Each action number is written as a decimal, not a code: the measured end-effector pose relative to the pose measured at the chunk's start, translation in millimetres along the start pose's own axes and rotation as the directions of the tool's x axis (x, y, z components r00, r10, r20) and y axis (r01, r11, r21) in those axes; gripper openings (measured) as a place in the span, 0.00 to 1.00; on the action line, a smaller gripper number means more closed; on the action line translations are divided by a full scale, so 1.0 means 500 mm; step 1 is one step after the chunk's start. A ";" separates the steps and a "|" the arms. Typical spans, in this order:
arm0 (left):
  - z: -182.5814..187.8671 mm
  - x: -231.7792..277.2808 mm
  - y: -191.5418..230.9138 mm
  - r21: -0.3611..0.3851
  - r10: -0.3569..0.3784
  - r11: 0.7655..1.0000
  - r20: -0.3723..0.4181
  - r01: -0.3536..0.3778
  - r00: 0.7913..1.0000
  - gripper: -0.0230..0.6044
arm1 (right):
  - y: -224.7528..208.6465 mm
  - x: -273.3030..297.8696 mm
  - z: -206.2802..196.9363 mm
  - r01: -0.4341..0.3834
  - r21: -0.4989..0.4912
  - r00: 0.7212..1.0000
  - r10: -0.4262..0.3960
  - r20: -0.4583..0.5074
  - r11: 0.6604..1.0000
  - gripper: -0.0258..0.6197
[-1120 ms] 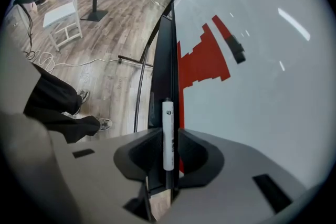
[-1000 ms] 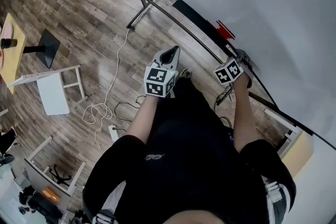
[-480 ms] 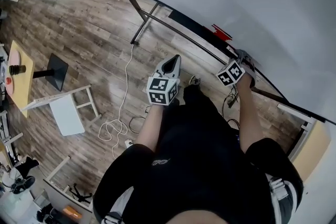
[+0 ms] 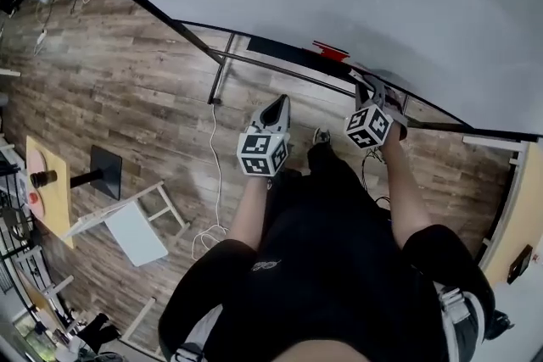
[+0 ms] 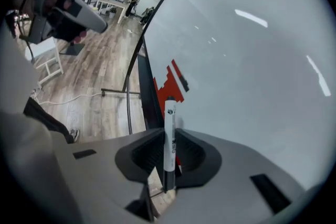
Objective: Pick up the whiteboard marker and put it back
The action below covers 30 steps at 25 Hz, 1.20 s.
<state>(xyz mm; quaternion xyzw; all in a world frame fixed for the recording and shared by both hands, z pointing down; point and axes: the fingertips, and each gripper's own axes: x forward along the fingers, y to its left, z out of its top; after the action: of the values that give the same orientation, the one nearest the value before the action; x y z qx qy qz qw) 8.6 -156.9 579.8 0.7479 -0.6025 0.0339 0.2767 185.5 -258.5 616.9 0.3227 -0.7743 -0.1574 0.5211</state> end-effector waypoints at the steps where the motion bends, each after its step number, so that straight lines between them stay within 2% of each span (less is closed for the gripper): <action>1: 0.004 0.004 -0.009 0.011 -0.013 1.000 -0.001 0.013 1.000 0.05 | -0.004 -0.017 0.013 0.010 0.030 1.000 -0.011 0.027 0.999 0.12; 5: 0.032 0.005 -0.053 0.029 -0.071 0.997 0.014 0.071 0.997 0.05 | -0.018 -0.091 0.072 0.040 0.183 0.988 -0.066 0.137 0.982 0.12; 11: 0.079 -0.029 -0.127 0.133 -0.149 0.981 0.048 0.141 0.988 0.05 | -0.036 -0.214 0.143 0.078 0.392 0.952 -0.185 0.242 0.917 0.12; 15: 0.095 -0.056 -0.165 0.173 -0.194 0.969 0.087 0.177 0.977 0.05 | -0.038 -0.275 0.151 0.085 0.496 0.930 -0.247 0.272 0.864 0.12; 20: 0.093 -0.083 -0.215 0.202 -0.217 0.960 0.102 0.193 0.971 0.05 | -0.024 -0.347 0.140 0.035 0.594 0.907 -0.275 0.320 0.804 0.12; 24: 0.113 -0.092 -0.252 0.229 -0.193 0.960 0.133 0.159 0.972 0.05 | -0.042 -0.391 0.148 -0.037 0.644 0.862 -0.301 0.407 0.764 0.12; 28: 0.139 -0.099 -0.308 0.248 -0.164 0.962 0.175 0.117 0.971 0.05 | -0.072 -0.454 0.139 -0.064 0.621 0.799 -0.333 0.501 0.781 0.12; 30: 0.153 -0.105 -0.349 0.264 -0.161 0.959 0.203 0.105 0.966 0.05 | -0.087 -0.491 0.118 -0.085 0.620 0.765 -0.348 0.542 0.780 0.12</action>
<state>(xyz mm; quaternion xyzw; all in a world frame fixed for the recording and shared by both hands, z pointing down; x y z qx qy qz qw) 133.5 -124.3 430.0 0.8149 -0.5686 0.0068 0.1123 207.4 -133.2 394.5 0.4582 -0.8841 -0.0351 0.0847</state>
